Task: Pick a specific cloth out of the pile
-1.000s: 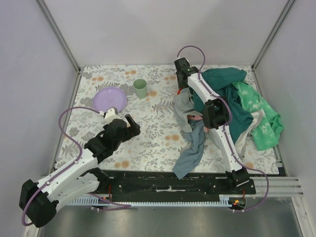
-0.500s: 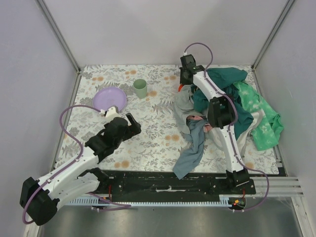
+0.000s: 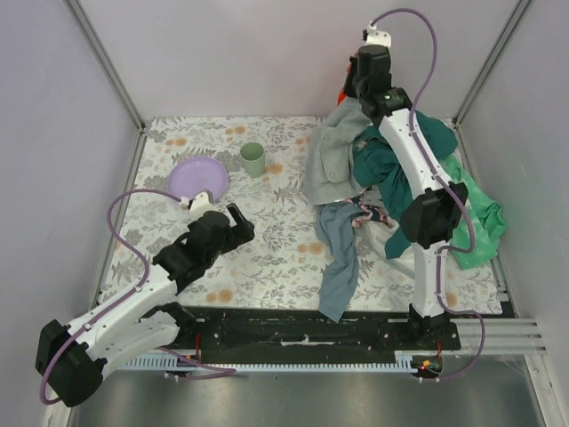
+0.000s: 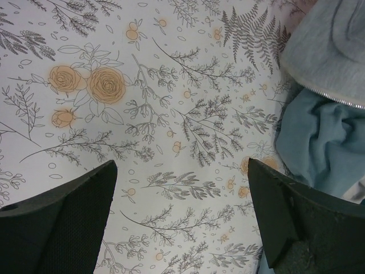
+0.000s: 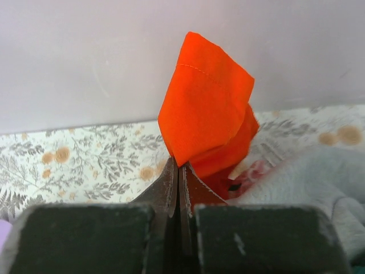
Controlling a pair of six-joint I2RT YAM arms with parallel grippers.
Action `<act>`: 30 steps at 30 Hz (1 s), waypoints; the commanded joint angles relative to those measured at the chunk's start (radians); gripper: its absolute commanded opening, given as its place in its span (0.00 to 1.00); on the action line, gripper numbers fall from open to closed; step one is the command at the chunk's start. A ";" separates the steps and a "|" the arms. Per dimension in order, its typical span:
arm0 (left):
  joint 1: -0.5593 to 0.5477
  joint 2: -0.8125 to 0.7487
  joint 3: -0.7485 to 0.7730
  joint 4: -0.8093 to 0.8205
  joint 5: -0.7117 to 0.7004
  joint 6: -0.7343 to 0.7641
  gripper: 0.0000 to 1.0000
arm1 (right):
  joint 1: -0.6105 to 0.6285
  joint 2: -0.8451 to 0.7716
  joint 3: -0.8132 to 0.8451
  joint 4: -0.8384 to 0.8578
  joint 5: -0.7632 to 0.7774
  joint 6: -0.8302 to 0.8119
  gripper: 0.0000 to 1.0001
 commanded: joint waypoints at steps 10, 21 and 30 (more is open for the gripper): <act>-0.006 0.409 0.246 0.442 0.390 0.035 0.99 | 0.008 -0.489 -0.268 0.271 0.271 -0.231 0.00; -0.082 1.120 0.843 0.501 0.715 0.020 0.81 | 0.004 -0.480 0.120 0.275 0.283 -0.394 0.00; -0.122 1.206 0.955 0.464 0.678 0.046 0.81 | 0.002 -0.562 0.128 0.654 0.119 -0.233 0.00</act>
